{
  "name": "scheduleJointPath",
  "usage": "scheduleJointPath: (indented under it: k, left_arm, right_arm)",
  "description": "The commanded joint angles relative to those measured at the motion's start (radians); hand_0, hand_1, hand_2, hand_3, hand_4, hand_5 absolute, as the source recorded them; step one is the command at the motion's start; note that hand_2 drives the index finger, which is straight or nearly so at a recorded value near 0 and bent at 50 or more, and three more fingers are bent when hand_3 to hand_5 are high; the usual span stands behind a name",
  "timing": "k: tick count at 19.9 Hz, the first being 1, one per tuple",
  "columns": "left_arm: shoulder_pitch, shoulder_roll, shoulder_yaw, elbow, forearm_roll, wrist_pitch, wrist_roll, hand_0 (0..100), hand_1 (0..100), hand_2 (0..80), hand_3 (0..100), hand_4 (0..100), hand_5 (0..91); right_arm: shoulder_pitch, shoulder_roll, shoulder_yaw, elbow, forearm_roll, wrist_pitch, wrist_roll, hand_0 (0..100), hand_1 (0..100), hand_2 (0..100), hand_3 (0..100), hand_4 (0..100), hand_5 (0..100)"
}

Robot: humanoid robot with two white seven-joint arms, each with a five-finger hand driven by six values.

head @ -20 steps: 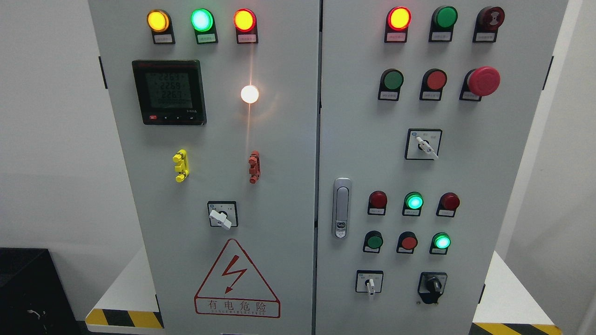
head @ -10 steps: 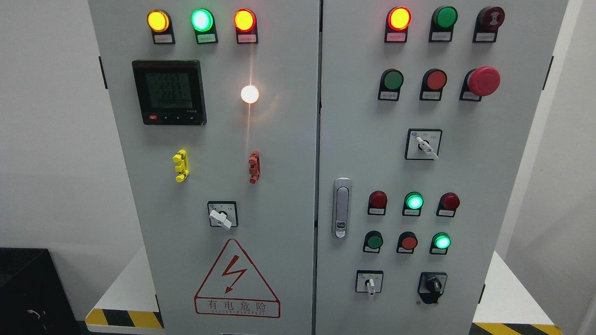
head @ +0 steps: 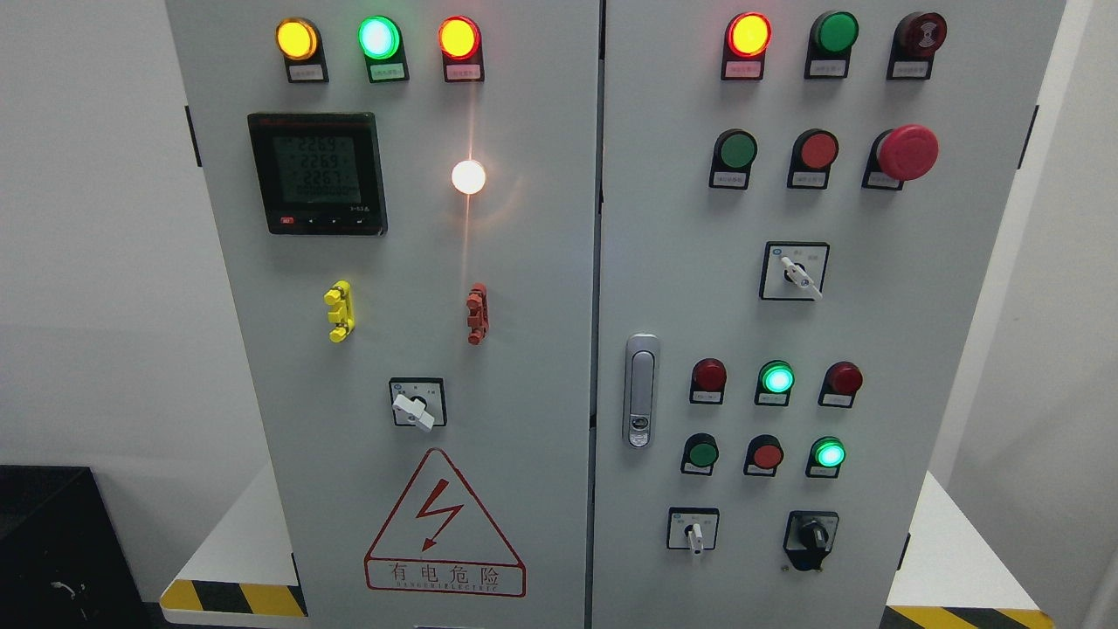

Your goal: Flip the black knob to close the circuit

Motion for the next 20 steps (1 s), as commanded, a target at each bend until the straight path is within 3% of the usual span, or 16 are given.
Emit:
scheduleJointPath:
  k: [1,4,7,14,16,20]
  left_arm:
    - [0.023,0.000,0.000,-0.031,0.001,0.001,-0.001,12,56,0.0,0,0,0.0]
    - [0.023,0.000,0.000,-0.031,0.001,0.001,-0.001,12,56,0.0,0,0,0.0]
    - [0.023,0.000,0.000,-0.031,0.001,0.001,-0.001,12,56,0.0,0,0,0.0]
    - [0.023,0.000,0.000,-0.029,0.001,0.001,-0.001,12,56,0.0,0,0,0.0]
    - [0.023,0.000,0.000,-0.031,0.001,0.001,-0.001,12,56,0.0,0,0,0.0]
    - [0.023,0.000,0.000,-0.031,0.001,0.001,-0.001,12,56,0.0,0,0,0.0]
  right_arm:
    - [0.033,-0.030,0.098,-0.310,0.014,0.005,-0.050,0,3,1,15,11,0]
    - [0.033,-0.030,0.118,-0.377,0.092,0.002,-0.113,0,3,9,25,20,2]
    - [0.033,-0.026,0.118,-0.442,0.185,0.001,-0.160,0,4,15,32,27,12]
    - [0.062,-0.024,0.100,-0.589,0.458,-0.022,-0.205,0,8,31,48,40,22]
    - [0.071,-0.021,0.081,-0.642,0.535,-0.022,-0.220,0,8,37,54,47,29]
    - [0.071,-0.015,0.060,-0.727,0.665,-0.022,-0.268,0,9,47,57,51,38]
